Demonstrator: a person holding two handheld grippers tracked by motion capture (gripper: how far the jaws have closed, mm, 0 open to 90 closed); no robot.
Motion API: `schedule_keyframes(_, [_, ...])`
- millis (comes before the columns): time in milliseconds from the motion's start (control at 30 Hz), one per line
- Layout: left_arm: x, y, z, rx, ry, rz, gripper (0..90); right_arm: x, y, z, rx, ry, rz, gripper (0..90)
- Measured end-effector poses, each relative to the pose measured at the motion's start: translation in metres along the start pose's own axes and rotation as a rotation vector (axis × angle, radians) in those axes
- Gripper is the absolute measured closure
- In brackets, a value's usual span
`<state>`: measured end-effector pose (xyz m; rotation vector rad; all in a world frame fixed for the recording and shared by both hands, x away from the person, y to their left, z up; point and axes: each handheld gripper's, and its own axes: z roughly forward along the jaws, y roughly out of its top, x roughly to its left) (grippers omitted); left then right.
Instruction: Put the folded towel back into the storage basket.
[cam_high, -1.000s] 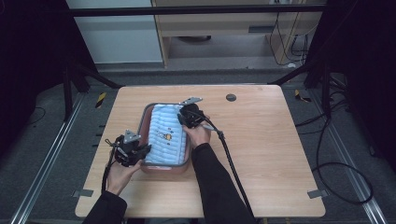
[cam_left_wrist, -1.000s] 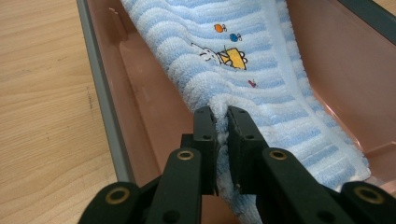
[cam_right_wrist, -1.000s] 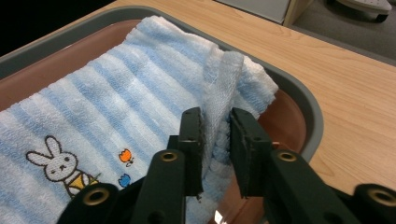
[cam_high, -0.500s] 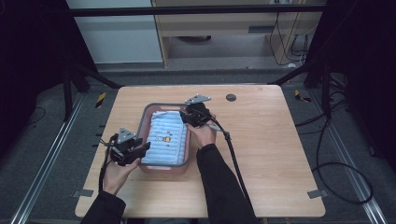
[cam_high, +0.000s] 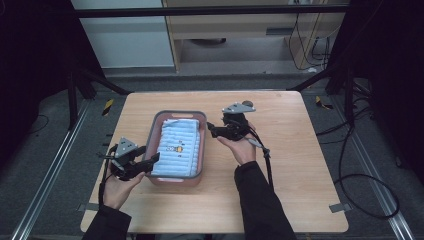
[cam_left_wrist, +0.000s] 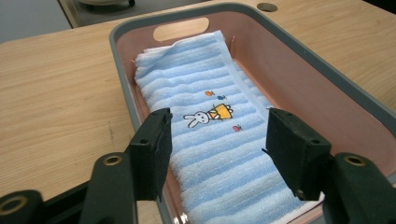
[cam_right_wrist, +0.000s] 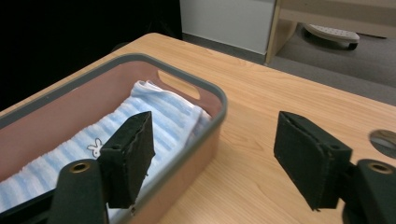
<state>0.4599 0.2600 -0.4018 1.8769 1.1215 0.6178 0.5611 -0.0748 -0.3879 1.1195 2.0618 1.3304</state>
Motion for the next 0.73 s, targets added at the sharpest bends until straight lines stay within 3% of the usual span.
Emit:
schedule_keyframes(333, [0.011,-0.005,-0.013,-0.032,0.022,0.001,32.1,-0.026,-0.027,-0.046,-0.027,-0.002,0.029,19.6])
schedule_keyframes(600, [0.025,-0.011,-0.019,-0.033,0.054,0.000,29.2,-0.043,-0.053,-0.072,0.015,-0.067,0.029,17.3])
schedule_keyframes(733, [0.032,-0.016,-0.019,-0.031,0.067,-0.004,29.0,-0.053,-0.067,-0.084,0.011,-0.092,0.043,17.3])
